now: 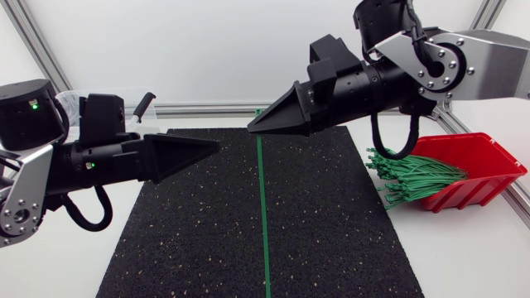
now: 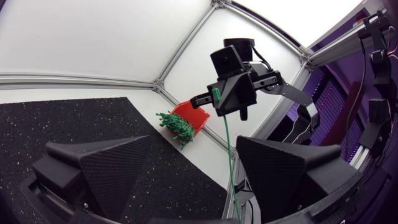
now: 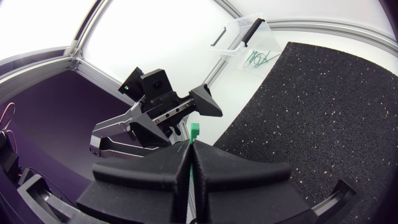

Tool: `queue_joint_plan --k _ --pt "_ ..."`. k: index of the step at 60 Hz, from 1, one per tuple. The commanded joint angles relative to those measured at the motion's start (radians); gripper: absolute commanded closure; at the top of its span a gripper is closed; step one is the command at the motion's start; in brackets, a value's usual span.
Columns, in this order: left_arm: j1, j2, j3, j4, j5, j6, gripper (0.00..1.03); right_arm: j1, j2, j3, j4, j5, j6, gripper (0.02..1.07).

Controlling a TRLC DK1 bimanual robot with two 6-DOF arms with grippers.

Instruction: Take a green cable tie from the red box, thread the tail through the head to close it, then place it in the transparent bin on the left.

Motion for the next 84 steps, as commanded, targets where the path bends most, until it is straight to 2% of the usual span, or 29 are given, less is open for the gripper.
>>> queue_joint_plan --k 1,17,28,35,49,58,62,67,75,84 --pt "-0.046 0.008 -0.001 0.018 0.019 -0.030 0.08 -0.002 0.019 -0.016 0.009 -0.015 0.000 1.01" --pt "-0.166 0.024 0.005 0.035 0.026 -0.058 0.12 -0.016 0.019 -0.029 0.017 -0.041 0.000 1.01" --pt "-0.189 0.121 0.042 0.065 0.042 -0.072 0.15 -0.007 0.031 -0.036 0.029 -0.045 0.000 1.01" --pt "-0.186 0.159 0.053 0.128 0.045 -0.110 0.17 0.003 0.037 -0.036 0.033 -0.047 0.000 1.01" --pt "-0.195 0.181 0.065 0.246 0.045 -0.217 0.42 -0.001 0.034 -0.039 0.037 -0.052 0.000 1.01" --pt "-0.212 0.199 0.074 0.254 0.045 -0.225 0.55 0.001 0.030 -0.053 0.044 -0.052 0.000 1.01" --pt "-0.212 0.207 0.080 0.257 0.045 -0.233 0.64 -0.001 0.027 -0.059 0.050 -0.052 0.000 1.01" --pt "-0.213 0.216 0.085 0.259 0.045 -0.248 0.68 -0.002 0.022 -0.064 0.052 -0.053 0.000 1.01" --pt "-0.212 0.222 0.090 0.259 0.045 -0.251 0.79 0.001 0.018 -0.064 0.052 -0.053 0.000 1.01" --pt "-0.212 0.224 0.085 0.259 0.045 -0.251 0.79 0.006 0.013 -0.062 0.055 -0.053 -0.002 1.01"
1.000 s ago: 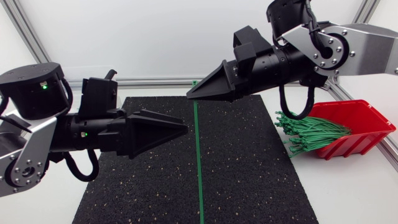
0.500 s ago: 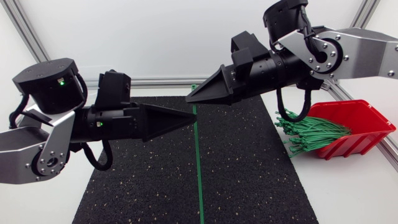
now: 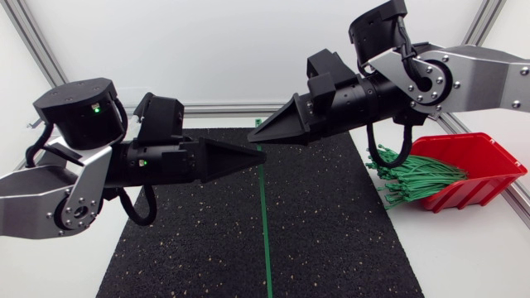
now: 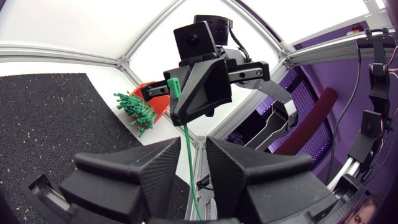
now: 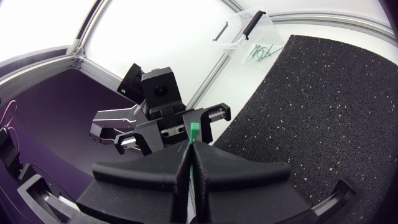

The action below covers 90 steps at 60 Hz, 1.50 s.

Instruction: Take a green cable tie from the red box, thread the tail through the head to close it, then place it in the transparent bin on the left.

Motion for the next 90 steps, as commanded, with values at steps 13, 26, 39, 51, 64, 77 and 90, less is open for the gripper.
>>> queue_joint_plan --k 13,26,39,51,64,77,90 --pt "-0.012 0.014 0.018 0.016 0.007 -0.029 0.84 0.010 -0.013 -0.018 0.016 -0.003 -0.002 1.01" --pt "-0.013 0.021 0.012 0.016 0.007 -0.029 0.84 0.010 -0.021 -0.018 0.020 0.002 -0.002 1.01" --pt "-0.021 0.021 0.009 0.016 0.005 -0.026 0.84 0.007 -0.031 -0.018 0.023 0.003 -0.003 1.01" --pt "-0.024 0.019 0.003 0.016 0.005 -0.023 0.84 0.001 -0.042 -0.021 0.025 0.003 -0.003 1.01" --pt "-0.022 0.019 0.004 0.016 0.005 -0.023 0.89 -0.005 -0.054 -0.036 0.033 0.005 -0.003 1.01" --pt "-0.019 0.019 0.009 0.017 0.005 -0.026 0.89 -0.010 -0.059 -0.039 0.034 0.005 -0.005 1.01" --pt "-0.019 0.019 0.011 0.016 0.007 -0.026 0.89 -0.019 -0.065 -0.044 0.034 0.005 -0.008 1.01"
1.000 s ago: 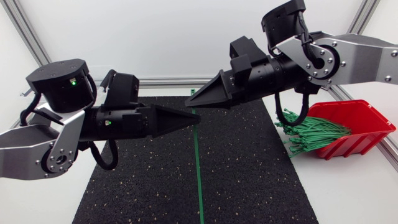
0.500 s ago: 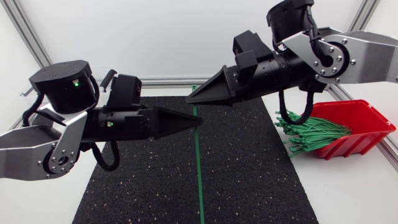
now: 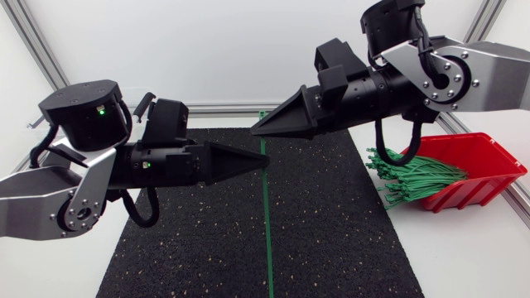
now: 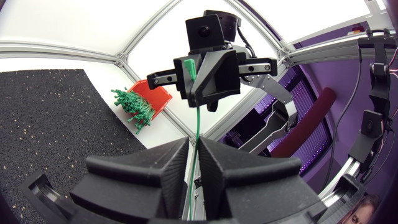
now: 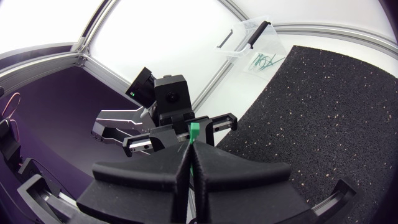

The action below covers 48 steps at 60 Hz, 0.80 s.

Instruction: Take a green cable tie from the red box, thread the tail through the head to close it, then place it in the transparent bin on the left.

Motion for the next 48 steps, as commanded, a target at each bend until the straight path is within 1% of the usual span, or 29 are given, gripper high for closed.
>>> queue_joint_plan --k 1,4,5,22,23,27,35,38,48 --pt "-0.002 0.012 0.011 0.016 0.005 -0.020 0.90 -0.008 -0.021 -0.032 0.008 0.001 -0.008 1.01" --pt "-0.002 0.012 0.011 0.017 0.005 -0.018 0.99 -0.008 -0.022 -0.034 0.009 0.001 -0.008 1.01" --pt "-0.002 0.013 0.012 0.017 0.005 -0.020 0.99 -0.008 -0.022 -0.035 0.009 0.001 -0.008 1.01" --pt "0.000 0.021 0.009 0.017 0.005 -0.018 0.99 -0.016 -0.027 -0.057 0.018 0.004 -0.020 1.01" --pt "0.000 0.019 0.009 0.017 0.005 -0.018 0.99 -0.017 -0.027 -0.057 0.018 0.004 -0.022 0.99" --pt "0.004 0.019 0.011 0.016 0.004 -0.023 1.00 -0.019 -0.028 -0.061 0.015 0.004 -0.026 0.87" --pt "0.011 0.016 0.014 0.016 -0.003 -0.032 1.00 -0.025 -0.050 -0.075 0.008 0.005 -0.060 0.59" --pt "0.017 0.013 0.014 0.014 -0.003 -0.033 1.00 -0.037 -0.062 -0.078 0.005 0.005 -0.074 0.56" --pt "0.046 0.009 0.014 0.005 0.008 -0.046 1.00 -0.102 -0.113 -0.087 -0.017 0.008 -0.138 0.56"
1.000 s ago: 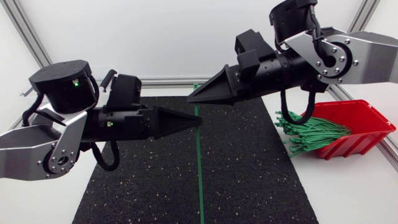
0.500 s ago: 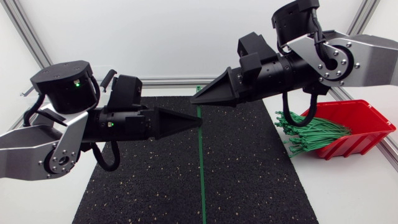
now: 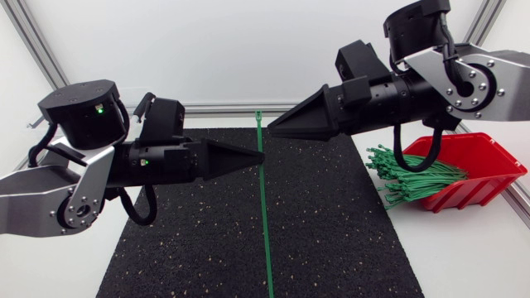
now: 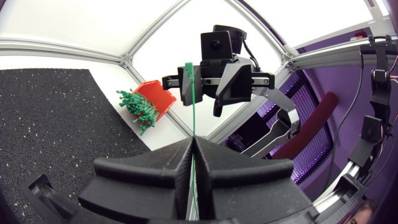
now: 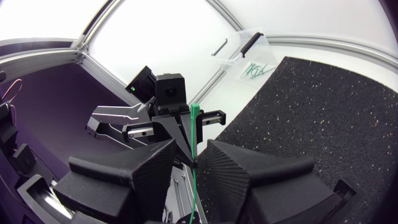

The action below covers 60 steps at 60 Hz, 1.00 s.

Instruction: Take a green cable tie from the red box, thread the tail through the head to close it, then place it in the transparent bin on the left.

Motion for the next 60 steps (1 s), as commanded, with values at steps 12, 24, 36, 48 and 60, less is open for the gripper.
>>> queue_joint_plan --k 12,24,36,48,60 --pt "0.075 0.004 0.032 0.004 0.059 -0.073 1.00 -0.029 -0.067 -0.028 -0.143 0.111 -0.272 0.56" --pt "0.089 0.042 0.066 0.004 0.094 -0.104 1.00 0.068 -0.072 -0.059 -0.200 0.291 -0.466 0.56" --pt "0.117 0.123 0.107 0.004 0.148 -0.139 1.00 0.111 -0.076 -0.079 -0.249 0.470 -0.654 0.19" --pt "0.144 0.157 0.103 0.013 0.211 -0.112 1.00 0.131 -0.101 -0.114 -0.284 0.574 -0.745 0.07" --pt "0.160 0.209 0.115 0.016 0.218 -0.087 1.00 0.206 -0.127 -0.119 -0.382 0.729 -0.851 0.06"
